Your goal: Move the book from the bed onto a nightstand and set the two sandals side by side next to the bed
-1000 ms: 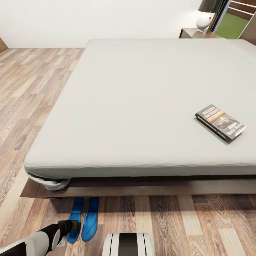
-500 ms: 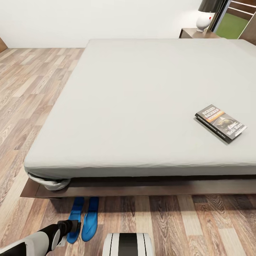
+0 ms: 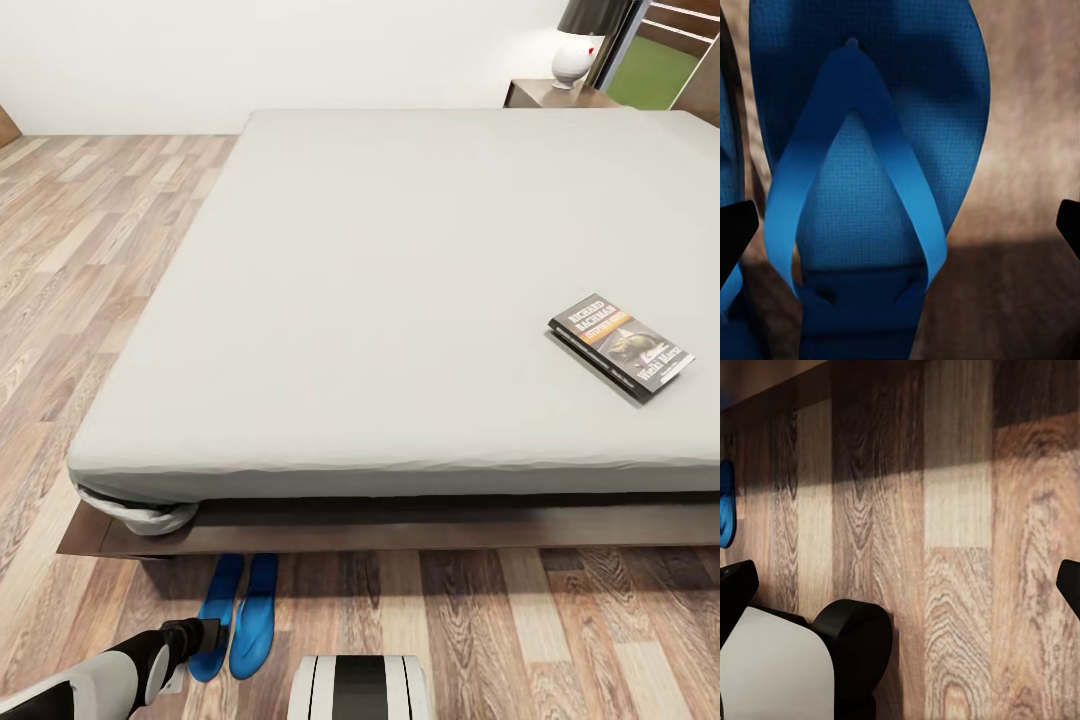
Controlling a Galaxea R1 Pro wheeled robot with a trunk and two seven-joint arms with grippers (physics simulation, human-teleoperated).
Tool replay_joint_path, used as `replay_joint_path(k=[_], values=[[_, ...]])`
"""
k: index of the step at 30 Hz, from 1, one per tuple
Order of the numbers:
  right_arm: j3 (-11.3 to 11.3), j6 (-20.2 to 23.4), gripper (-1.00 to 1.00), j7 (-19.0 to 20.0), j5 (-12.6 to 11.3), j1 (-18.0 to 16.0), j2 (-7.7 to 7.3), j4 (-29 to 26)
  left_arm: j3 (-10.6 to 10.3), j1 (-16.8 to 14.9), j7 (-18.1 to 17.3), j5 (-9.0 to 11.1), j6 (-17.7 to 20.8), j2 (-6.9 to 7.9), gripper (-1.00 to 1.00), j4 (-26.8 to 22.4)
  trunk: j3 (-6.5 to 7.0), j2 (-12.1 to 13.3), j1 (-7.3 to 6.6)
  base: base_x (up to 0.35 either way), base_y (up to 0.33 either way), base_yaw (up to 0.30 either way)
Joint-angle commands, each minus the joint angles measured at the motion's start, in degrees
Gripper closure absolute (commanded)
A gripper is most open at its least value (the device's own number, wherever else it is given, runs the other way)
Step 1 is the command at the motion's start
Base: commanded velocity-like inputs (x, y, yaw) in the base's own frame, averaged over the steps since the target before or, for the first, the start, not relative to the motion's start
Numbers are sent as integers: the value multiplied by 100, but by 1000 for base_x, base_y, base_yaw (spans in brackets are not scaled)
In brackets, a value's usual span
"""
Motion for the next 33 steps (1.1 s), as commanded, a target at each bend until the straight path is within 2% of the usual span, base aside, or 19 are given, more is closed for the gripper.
replay_joint_path(k=[1, 33], values=[[-19, 60, -100, 33, 33, -7, 2, -1, 28, -1, -11, -54, -23, 2, -100, -9, -3, -1, -1, 0, 0, 0], [-19, 60, -100, 33, 33, -7, 2, 1, 28, -1, -26, -54, -15, -4, -100, -9, -3, -1, -1, 0, 0, 0]])
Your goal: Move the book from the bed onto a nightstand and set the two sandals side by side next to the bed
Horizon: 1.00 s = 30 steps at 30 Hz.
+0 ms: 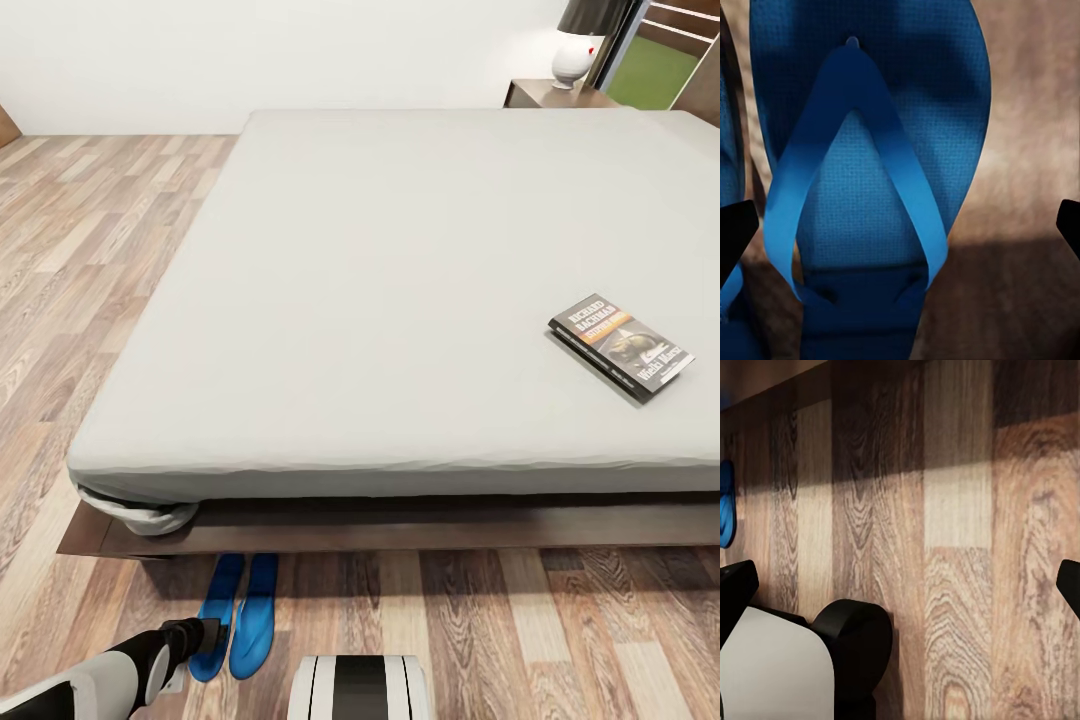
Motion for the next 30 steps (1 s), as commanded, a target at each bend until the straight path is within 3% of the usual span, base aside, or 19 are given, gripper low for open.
replay_joint_path(k=[1, 23, 30], values=[[-19, 60, -100, 33, 33, -7, 2, -2, 28, -1, -11, -53, -25, 2, -100, -9, -3, -1, -1, 0, 0, 0], [-19, 60, -100, 33, 33, -7, 2, -6, 28, 7, -4, -53, -25, -6, -100, -9, -3, -1, -1, 0, 0, 0], [-19, 60, -100, 33, 33, -7, 2, -5, 28, 7, -4, -53, -25, -7, -100, -9, 152, 8, -19, 0, 0, 0]])
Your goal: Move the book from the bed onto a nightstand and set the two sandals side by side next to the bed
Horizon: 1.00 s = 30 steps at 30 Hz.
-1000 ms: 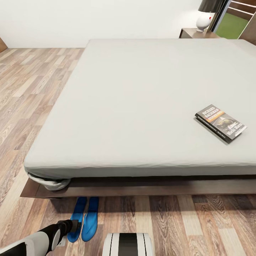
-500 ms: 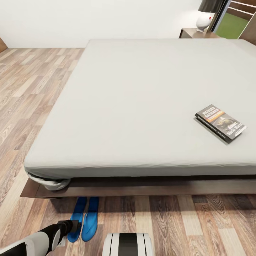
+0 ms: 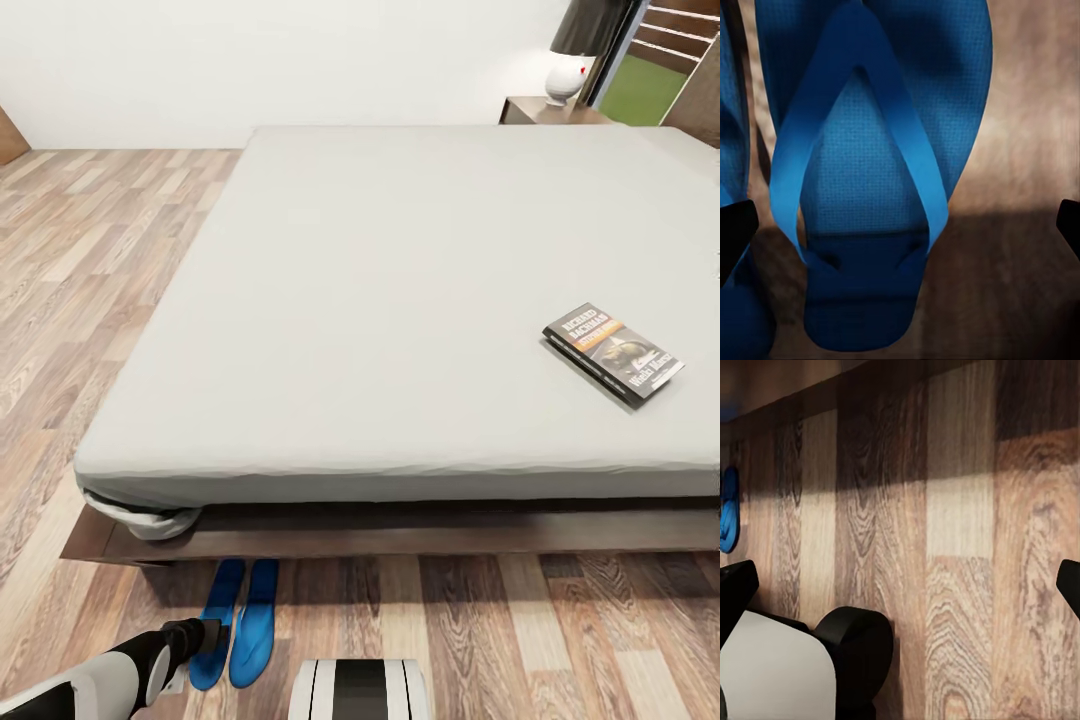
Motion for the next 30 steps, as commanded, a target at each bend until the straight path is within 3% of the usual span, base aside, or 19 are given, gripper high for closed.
replay_joint_path(k=[1, 9, 15, 22, 30], values=[[-19, 60, -100, 33, 33, -7, 2, -3, 28, -1, -10, -53, -25, 4, -100, -9, -2, -1, -1, 0, 0, 0], [-19, 60, -100, 33, 33, -7, 2, -4, 28, -1, -10, -53, -25, 12, -100, -9, -2, -1, -1, 0, 0, 0], [-19, 60, -100, 33, 33, -7, 2, -4, 28, -1, -10, -53, -33, 14, -100, -9, 131, 7, -16, 0, 0, 0], [-19, 69, -100, 33, 33, -7, 2, -3, 28, -1, -10, -53, -44, 10, -100, -9, 131, 7, -16, 0, 0, 0], [-19, 83, -100, 33, 33, -7, 2, -1, 28, -1, -6, -53, -56, 17, -100, -9, 308, 18, -37, 0, 0, 0]])
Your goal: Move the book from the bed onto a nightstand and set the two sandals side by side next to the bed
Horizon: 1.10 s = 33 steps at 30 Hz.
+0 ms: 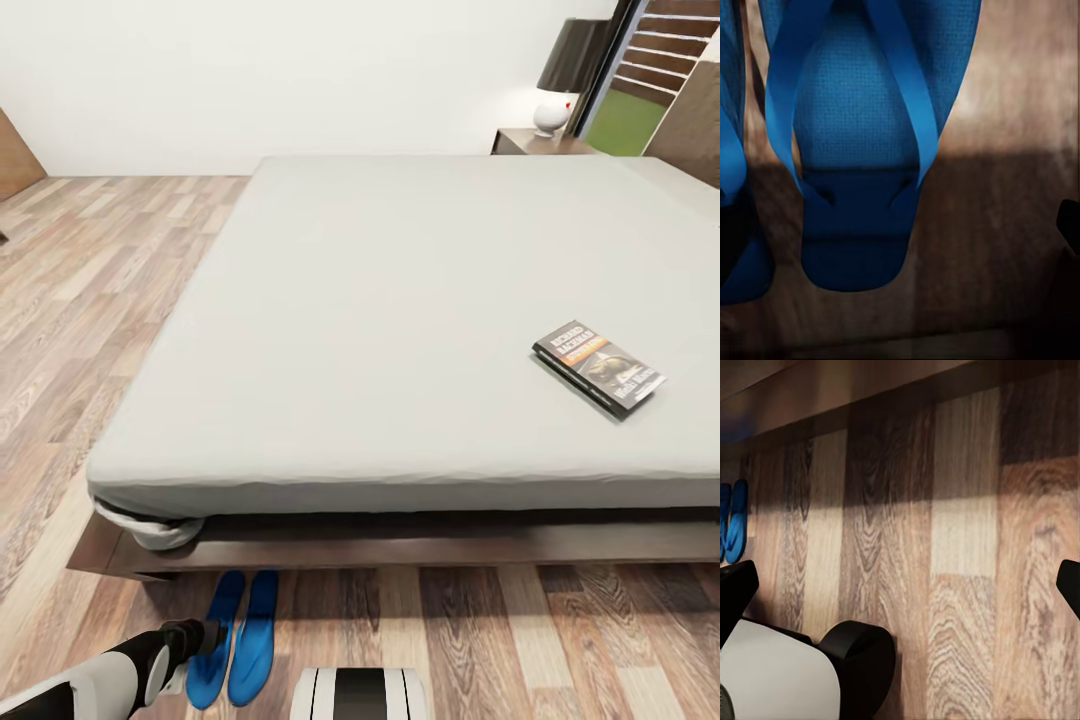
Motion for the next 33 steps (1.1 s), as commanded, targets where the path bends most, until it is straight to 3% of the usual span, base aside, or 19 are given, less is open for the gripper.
replay_joint_path(k=[1, 6, 12, 33], values=[[-21, 61, -100, 33, 33, -7, 2, -2, 28, -1, -9, -53, -24, 4, -100, -9, 20, 0, -3, 0, 0, 0], [-20, 63, -100, 33, 33, -7, 2, 0, 28, -1, -7, -53, -22, 8, -100, -6, 42, 2, -6, 0, 0, 0], [-24, 64, -100, 33, 33, -7, 2, -1, 28, -1, -5, -53, -24, 10, -100, -6, 175, 10, -21, 0, 0, 0], [-22, 77, -100, 33, 33, -7, 2, 2, 30, -1, -4, -53, -26, -7, -100, -9, 175, 10, -21, 0, 0, 0]])
